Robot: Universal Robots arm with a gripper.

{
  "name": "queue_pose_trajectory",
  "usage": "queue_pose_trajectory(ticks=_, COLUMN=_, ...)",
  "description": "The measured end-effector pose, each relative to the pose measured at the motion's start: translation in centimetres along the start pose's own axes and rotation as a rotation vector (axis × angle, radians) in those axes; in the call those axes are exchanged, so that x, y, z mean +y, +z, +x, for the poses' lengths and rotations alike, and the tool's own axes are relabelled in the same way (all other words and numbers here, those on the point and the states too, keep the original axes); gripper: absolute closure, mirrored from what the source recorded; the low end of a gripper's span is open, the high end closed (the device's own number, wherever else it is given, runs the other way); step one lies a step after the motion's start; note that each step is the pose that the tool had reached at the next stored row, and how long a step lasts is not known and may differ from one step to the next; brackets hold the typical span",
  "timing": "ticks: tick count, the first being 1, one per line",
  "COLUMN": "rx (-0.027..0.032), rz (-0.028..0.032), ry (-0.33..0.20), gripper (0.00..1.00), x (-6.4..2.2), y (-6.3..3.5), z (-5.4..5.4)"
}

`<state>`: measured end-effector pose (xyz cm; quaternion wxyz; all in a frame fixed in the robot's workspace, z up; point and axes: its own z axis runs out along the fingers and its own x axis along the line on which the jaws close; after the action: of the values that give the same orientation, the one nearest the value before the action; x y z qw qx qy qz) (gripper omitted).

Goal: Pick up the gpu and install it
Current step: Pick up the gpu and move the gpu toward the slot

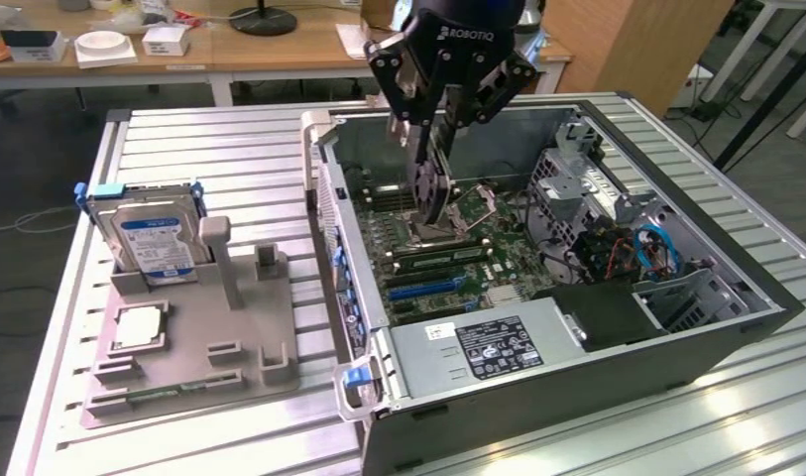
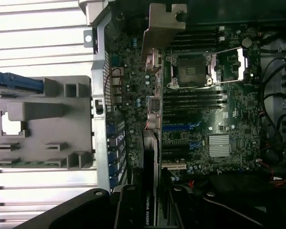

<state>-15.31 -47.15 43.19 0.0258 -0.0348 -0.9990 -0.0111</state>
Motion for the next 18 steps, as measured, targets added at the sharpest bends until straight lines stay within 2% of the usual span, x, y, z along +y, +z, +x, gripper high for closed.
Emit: queue_pose_trajectory(ticks=18, rx=0.0008, rz=0.0018, ry=-0.038, gripper=0.74, x=0.29, y=-0.17, z=-3.5)
